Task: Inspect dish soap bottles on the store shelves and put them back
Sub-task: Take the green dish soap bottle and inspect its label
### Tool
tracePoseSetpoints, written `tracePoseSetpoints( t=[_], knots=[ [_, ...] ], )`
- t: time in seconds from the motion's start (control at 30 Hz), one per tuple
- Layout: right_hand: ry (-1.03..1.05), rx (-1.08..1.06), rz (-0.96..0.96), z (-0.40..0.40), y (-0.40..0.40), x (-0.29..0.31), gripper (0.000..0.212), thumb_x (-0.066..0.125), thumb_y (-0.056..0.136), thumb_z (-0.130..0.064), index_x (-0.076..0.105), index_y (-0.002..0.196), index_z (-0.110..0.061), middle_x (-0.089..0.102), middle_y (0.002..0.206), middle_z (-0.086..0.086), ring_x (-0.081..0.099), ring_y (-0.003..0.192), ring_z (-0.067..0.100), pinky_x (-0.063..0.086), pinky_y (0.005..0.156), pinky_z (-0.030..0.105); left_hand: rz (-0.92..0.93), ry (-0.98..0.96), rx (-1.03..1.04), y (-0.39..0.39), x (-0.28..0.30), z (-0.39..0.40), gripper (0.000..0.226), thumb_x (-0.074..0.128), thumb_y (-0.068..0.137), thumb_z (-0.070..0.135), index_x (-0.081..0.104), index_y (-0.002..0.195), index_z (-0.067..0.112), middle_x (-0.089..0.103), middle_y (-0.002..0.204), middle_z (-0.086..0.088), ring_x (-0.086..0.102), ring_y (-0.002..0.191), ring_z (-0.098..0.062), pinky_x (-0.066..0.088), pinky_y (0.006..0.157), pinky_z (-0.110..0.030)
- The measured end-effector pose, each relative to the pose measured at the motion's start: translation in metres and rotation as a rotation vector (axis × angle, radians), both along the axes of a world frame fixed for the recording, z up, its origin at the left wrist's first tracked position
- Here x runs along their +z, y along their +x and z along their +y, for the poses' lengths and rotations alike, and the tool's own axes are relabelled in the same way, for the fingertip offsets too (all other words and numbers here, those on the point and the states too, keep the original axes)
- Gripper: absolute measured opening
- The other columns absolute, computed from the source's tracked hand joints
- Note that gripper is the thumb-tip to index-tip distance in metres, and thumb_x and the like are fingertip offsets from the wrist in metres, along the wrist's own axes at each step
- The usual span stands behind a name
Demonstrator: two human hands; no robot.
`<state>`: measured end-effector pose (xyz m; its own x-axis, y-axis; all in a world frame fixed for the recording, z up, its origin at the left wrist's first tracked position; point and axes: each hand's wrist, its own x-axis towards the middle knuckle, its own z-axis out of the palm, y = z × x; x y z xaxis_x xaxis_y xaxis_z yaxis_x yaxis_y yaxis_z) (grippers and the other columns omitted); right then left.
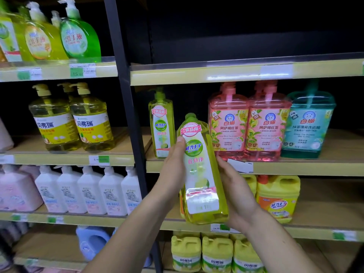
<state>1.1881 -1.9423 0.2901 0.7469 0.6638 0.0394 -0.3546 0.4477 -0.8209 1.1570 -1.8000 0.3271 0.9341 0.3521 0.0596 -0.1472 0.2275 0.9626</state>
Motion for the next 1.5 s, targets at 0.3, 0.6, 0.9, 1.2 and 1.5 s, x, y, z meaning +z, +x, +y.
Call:
tracePoseSetpoints(
  t=[0.3, 0.6, 0.9, 1.2, 1.5],
  knots=[
    [0.085, 0.001, 0.214, 0.004, -0.004, 0.027, 0.051, 0.061, 0.096, -0.046, 0.081, 0.118, -0.004, 0.077, 0.108, 0.02, 0.078, 0.079, 0.034, 0.064, 0.061, 0.038, 0.152, 0.014, -0.125, 0.014, 0.014, 0.016, 0.055, 0.052, 0.107, 0.062, 0.087, 0.075, 0.034, 0.078, 0.126, -0.015, 0.066, 0.117, -0.039, 0.042, 0.121, -0.061],
    [0.077, -0.133, 0.252, 0.014, -0.002, 0.055, 0.046, 0.055, 0.106, -0.039, 0.084, 0.098, -0.004, 0.077, 0.105, 0.025, 0.076, 0.082, 0.04, 0.067, 0.063, 0.047, 0.222, -0.096, -0.149, 0.028, 0.02, 0.015, 0.075, 0.043, 0.106, 0.069, 0.08, 0.052, 0.032, 0.078, 0.074, -0.001, 0.068, 0.086, -0.02, 0.052, 0.099, -0.04],
    [-0.045, -0.195, 0.196, 0.018, -0.007, 0.066, 0.046, 0.059, 0.106, -0.048, 0.074, 0.127, -0.011, 0.079, 0.11, 0.018, 0.078, 0.085, 0.035, 0.065, 0.07, 0.046, 0.227, -0.181, -0.248, 0.036, 0.017, 0.02, 0.072, 0.045, 0.105, 0.068, 0.085, 0.06, 0.027, 0.083, 0.08, -0.004, 0.082, 0.075, -0.019, 0.061, 0.074, -0.034],
    [-0.482, -0.567, -0.45, 0.022, 0.01, 0.046, 0.063, 0.055, 0.103, -0.063, 0.025, 0.157, -0.05, 0.044, 0.142, -0.014, 0.049, 0.124, 0.016, 0.043, 0.109, 0.043, 0.109, -0.003, -0.331, 0.034, 0.018, 0.023, 0.068, 0.046, 0.101, 0.077, 0.077, 0.133, 0.026, 0.075, 0.137, -0.011, 0.073, 0.126, -0.033, 0.056, 0.108, -0.055],
    [-0.616, -0.574, -0.604, 0.02, 0.015, 0.031, 0.064, 0.046, 0.1, -0.074, 0.015, 0.154, -0.058, 0.036, 0.169, -0.006, 0.041, 0.151, 0.024, 0.038, 0.121, 0.054, 0.066, 0.07, -0.23, 0.025, 0.021, 0.011, 0.048, 0.057, 0.103, 0.064, 0.071, 0.132, 0.029, 0.083, 0.115, -0.004, 0.082, 0.103, -0.027, 0.067, 0.072, -0.041]
  ],
)
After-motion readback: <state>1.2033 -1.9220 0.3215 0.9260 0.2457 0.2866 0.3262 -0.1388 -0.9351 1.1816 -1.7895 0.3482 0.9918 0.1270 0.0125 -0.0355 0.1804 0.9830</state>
